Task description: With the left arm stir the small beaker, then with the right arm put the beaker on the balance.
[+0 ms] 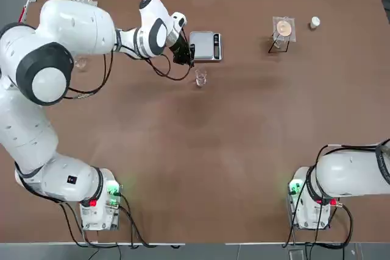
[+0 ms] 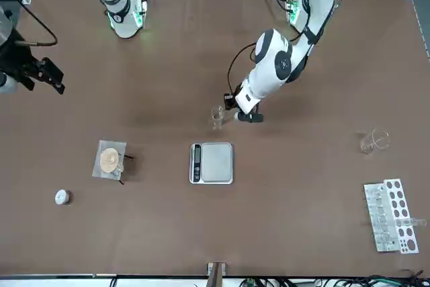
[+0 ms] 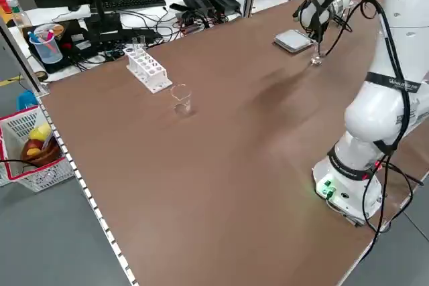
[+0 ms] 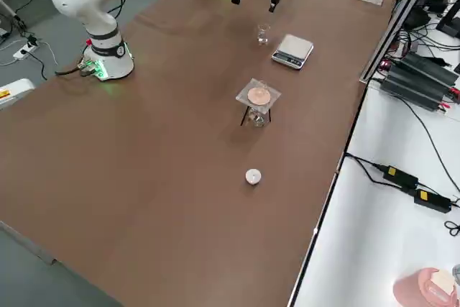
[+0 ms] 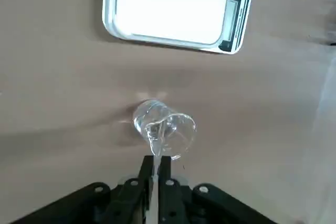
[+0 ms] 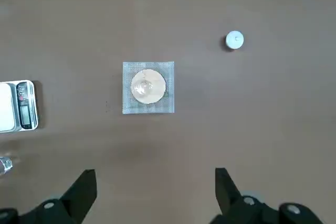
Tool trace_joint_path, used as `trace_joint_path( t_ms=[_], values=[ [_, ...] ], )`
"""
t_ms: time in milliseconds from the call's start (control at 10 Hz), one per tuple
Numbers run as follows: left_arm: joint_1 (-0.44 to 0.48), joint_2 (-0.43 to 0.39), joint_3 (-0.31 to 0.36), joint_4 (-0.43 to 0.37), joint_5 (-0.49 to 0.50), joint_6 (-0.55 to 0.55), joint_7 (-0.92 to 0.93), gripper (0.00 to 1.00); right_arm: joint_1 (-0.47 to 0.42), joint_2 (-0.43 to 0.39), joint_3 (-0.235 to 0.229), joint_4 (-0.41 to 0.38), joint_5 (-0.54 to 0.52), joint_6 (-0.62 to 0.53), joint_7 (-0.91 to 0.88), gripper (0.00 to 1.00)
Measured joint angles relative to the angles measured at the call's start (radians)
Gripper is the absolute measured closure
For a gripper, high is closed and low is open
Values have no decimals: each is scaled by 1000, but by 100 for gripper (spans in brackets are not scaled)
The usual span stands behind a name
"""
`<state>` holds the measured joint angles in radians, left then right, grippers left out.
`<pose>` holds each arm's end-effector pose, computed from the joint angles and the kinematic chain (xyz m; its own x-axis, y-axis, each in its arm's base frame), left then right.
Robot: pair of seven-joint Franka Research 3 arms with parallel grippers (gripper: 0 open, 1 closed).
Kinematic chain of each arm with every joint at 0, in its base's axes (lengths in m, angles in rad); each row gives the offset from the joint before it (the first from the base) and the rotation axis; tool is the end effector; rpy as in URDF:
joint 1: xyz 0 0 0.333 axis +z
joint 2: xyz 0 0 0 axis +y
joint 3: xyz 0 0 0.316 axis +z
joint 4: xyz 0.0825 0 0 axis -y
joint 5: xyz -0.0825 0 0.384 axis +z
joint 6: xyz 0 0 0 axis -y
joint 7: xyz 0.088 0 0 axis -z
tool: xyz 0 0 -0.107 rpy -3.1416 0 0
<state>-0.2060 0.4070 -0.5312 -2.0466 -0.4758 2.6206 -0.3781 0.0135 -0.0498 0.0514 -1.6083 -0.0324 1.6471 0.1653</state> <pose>0.4700 -0.3955 0.2840 0.9914 0.0645 -0.1135 0.1109 -0.8746 0.4720 0.5458 0.0330 0.6412 0.9909 -0.0978 0.0929 -0.1001 -0.9948 0.0199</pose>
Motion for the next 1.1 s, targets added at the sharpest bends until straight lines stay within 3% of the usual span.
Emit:
trace_joint_path(
  t_ms=[400,700,1100],
  values=[
    [0,-19,0,8,112,-31,-125,93,0,0,0,0,0,0,0,0],
    [-6,-49,-1,19,130,-56,-204,93,0,0,-1,0,0,0,-2,0],
    [-22,-57,-11,22,328,-61,-455,93,0,0,-1,0,0,0,-4,0]
  ],
)
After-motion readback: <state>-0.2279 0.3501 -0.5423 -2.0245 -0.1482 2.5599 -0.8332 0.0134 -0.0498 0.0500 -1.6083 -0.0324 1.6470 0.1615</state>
